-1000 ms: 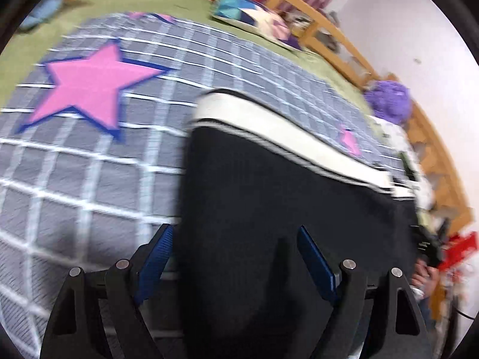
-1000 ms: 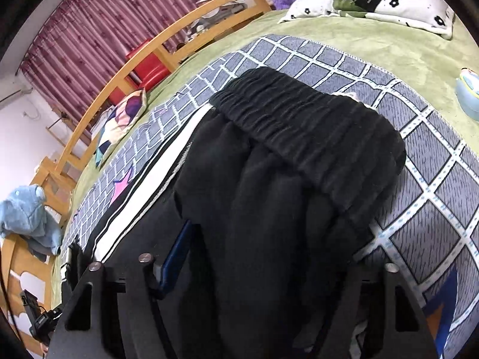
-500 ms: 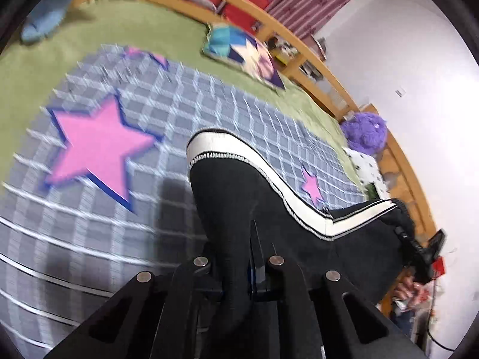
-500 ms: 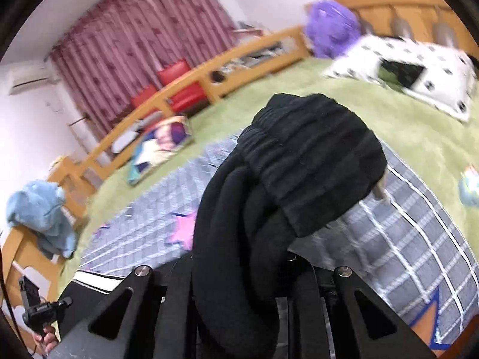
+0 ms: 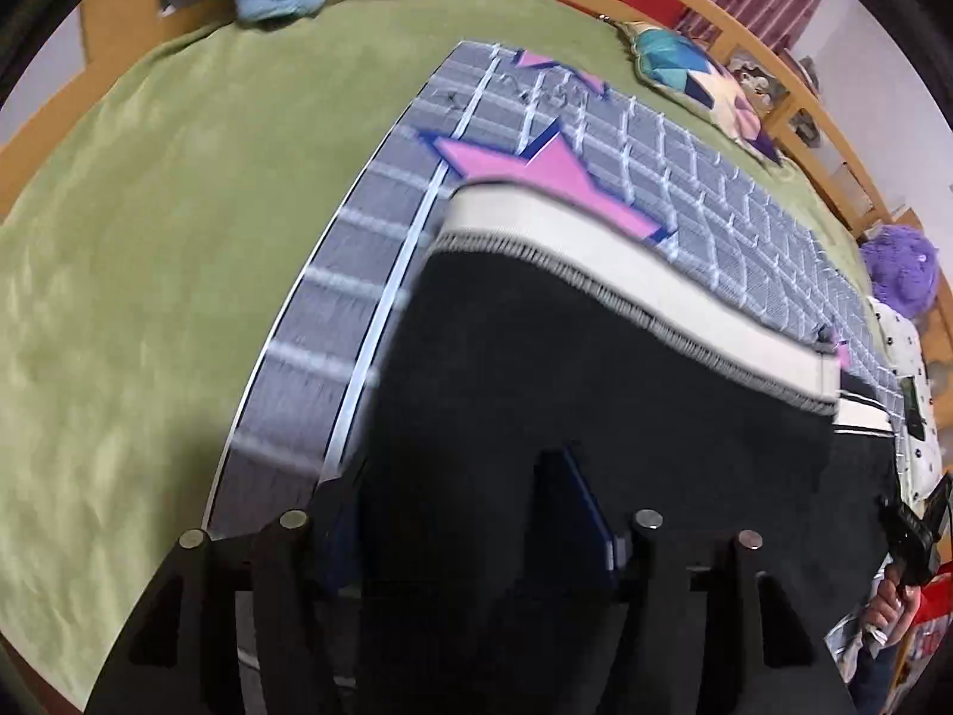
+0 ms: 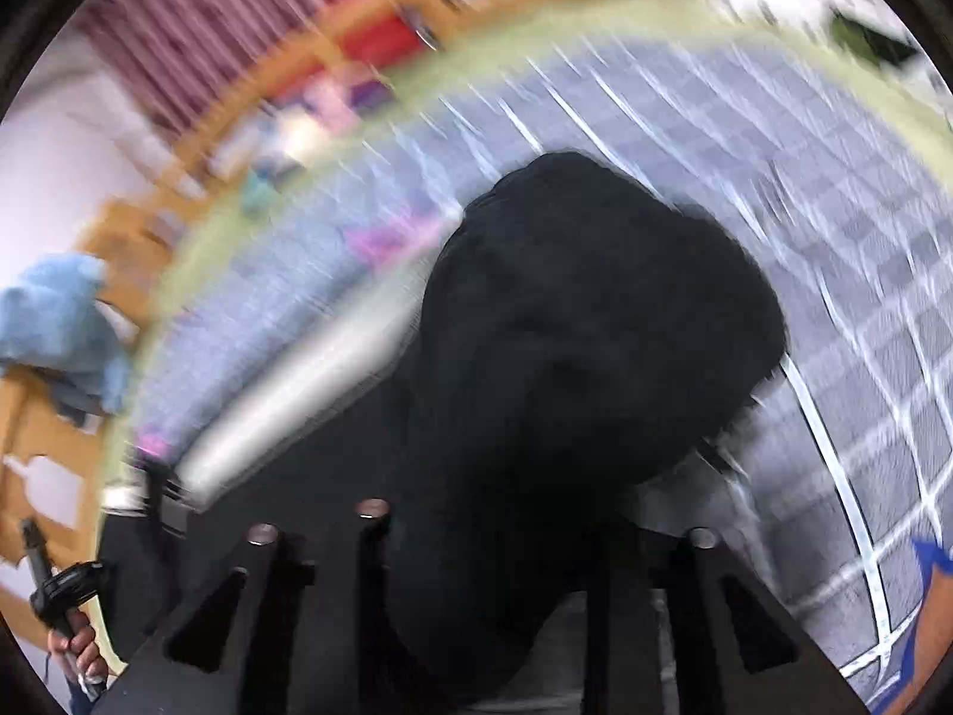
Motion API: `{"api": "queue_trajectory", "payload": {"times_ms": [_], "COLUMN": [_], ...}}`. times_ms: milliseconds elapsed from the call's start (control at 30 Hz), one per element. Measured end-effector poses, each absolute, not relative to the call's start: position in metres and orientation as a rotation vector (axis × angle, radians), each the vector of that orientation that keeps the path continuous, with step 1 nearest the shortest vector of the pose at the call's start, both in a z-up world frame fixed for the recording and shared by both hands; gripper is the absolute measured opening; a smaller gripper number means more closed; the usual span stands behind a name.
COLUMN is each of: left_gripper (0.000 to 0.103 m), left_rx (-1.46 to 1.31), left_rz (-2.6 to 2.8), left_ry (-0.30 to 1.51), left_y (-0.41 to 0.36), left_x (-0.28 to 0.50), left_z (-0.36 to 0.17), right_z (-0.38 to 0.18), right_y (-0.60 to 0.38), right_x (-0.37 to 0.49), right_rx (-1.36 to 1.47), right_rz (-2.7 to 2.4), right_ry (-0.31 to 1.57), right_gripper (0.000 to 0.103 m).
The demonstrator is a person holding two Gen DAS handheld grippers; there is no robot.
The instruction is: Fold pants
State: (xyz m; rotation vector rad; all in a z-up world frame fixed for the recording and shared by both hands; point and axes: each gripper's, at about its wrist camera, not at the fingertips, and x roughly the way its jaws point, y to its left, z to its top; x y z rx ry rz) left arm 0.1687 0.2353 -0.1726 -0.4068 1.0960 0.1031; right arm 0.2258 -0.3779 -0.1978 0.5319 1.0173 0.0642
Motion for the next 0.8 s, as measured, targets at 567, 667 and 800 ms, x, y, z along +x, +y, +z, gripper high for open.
{"api": "queue_trajectory", "payload": {"times_ms": [567,667,800], "left_gripper": [0.086,0.086,0.086], "left_rx": [-0.117,-0.235,-0.391], "left_rz": [0.156,0.135,0.113], "left_ry": [0.935,0.914,0.872], "left_y": [0.169,0.189,0.212], "left_x": [0.078,0.067,0.054], "left_z": [-0.166,-0.164,-0.156], "right_z": [-0.118,-0.118,-0.137], "right_y": [-0.281,-0.220,-0.147], "right_x": [0.132,0.134,0.142], "right_rx": [0.219,0.201,0.226], "right_rz": [0.107,0.265,0.436], "right_ry": [0.868,0.896,0.960], "right_gripper": [0.045,0.050,0.050]}}
